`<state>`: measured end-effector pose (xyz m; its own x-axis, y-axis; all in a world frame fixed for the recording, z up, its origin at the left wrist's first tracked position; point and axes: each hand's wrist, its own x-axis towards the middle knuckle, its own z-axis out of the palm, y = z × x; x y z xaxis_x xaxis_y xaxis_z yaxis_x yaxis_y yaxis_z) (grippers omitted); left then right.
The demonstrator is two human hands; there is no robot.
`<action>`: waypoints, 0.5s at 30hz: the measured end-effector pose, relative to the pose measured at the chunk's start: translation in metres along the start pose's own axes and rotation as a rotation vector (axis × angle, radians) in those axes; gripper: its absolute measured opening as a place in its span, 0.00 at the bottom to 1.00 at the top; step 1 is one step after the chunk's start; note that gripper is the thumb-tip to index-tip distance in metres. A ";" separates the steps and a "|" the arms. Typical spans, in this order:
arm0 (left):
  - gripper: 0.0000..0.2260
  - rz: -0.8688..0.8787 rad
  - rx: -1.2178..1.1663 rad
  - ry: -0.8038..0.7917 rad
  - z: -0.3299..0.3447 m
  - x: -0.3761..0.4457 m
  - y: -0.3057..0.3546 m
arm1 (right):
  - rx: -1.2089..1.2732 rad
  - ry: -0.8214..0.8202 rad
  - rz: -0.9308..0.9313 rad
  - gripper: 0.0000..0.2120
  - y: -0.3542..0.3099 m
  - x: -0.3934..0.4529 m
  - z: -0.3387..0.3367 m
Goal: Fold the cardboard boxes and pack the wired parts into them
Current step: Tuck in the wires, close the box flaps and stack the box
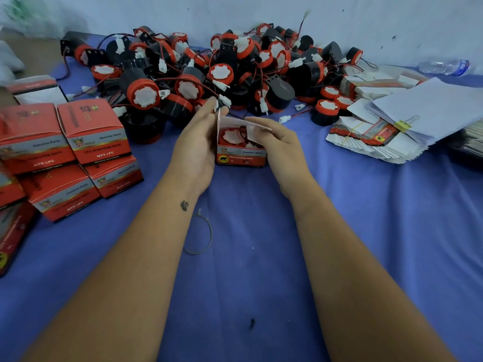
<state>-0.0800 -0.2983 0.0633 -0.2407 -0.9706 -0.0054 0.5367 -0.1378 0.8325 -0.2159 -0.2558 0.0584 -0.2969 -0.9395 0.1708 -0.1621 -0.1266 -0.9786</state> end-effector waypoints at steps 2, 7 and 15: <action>0.12 -0.009 -0.029 0.035 0.001 0.001 -0.002 | -0.023 0.026 -0.004 0.09 0.000 0.000 0.002; 0.17 0.017 -0.027 0.083 -0.001 0.004 -0.007 | -0.124 0.174 0.074 0.17 0.001 0.007 0.011; 0.09 0.083 0.212 0.051 -0.004 0.006 -0.012 | -0.117 0.171 0.146 0.12 -0.004 0.009 0.010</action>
<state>-0.0845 -0.3038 0.0515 -0.1593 -0.9862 0.0443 0.3698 -0.0180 0.9289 -0.2085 -0.2672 0.0626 -0.4787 -0.8762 0.0549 -0.2109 0.0541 -0.9760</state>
